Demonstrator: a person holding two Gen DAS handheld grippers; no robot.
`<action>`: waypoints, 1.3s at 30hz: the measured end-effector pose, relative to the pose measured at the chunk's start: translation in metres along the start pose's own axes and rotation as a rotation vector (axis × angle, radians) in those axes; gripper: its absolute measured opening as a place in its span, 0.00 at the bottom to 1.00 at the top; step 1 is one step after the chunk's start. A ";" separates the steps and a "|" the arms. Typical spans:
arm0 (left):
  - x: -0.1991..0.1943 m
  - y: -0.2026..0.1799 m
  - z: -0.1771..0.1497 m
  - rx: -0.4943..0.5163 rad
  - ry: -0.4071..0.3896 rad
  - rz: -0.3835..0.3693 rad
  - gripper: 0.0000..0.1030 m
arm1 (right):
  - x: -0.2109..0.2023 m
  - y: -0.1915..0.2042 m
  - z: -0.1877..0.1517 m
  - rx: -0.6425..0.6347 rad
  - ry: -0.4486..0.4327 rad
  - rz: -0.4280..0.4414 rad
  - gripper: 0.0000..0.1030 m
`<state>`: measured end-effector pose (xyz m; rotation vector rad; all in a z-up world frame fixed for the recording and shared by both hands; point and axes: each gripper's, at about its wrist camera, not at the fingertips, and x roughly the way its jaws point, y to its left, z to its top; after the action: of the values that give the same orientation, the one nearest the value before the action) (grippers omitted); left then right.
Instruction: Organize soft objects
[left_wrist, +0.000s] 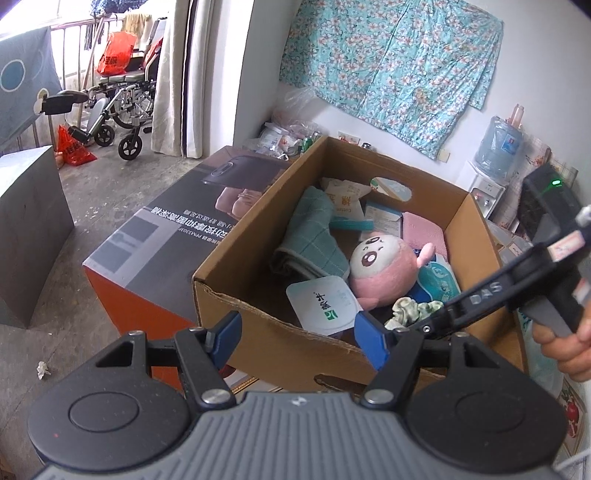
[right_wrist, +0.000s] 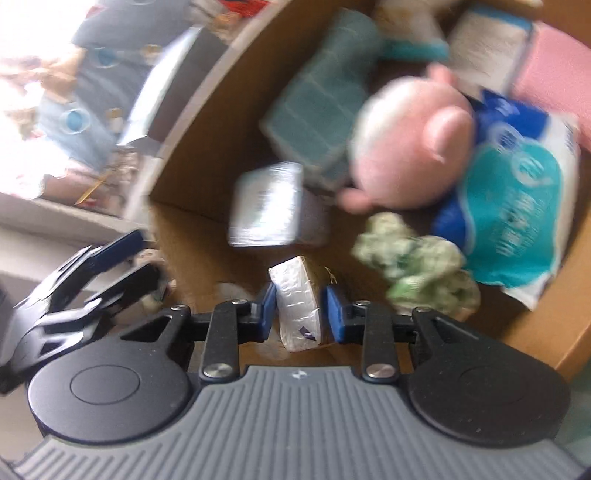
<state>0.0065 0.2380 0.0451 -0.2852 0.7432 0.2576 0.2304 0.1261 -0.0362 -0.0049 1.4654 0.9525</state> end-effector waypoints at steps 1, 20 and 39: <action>0.001 0.000 0.000 0.000 0.002 -0.001 0.67 | -0.002 0.001 0.001 -0.008 -0.014 -0.024 0.41; 0.005 -0.002 -0.002 0.009 0.014 -0.012 0.67 | 0.016 0.020 0.008 -0.125 -0.059 -0.123 0.27; -0.010 -0.012 -0.005 0.025 -0.005 -0.018 0.67 | -0.009 0.001 -0.002 0.014 -0.077 -0.056 0.42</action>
<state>0.0002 0.2235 0.0500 -0.2670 0.7384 0.2312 0.2300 0.1208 -0.0292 0.0012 1.3943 0.8879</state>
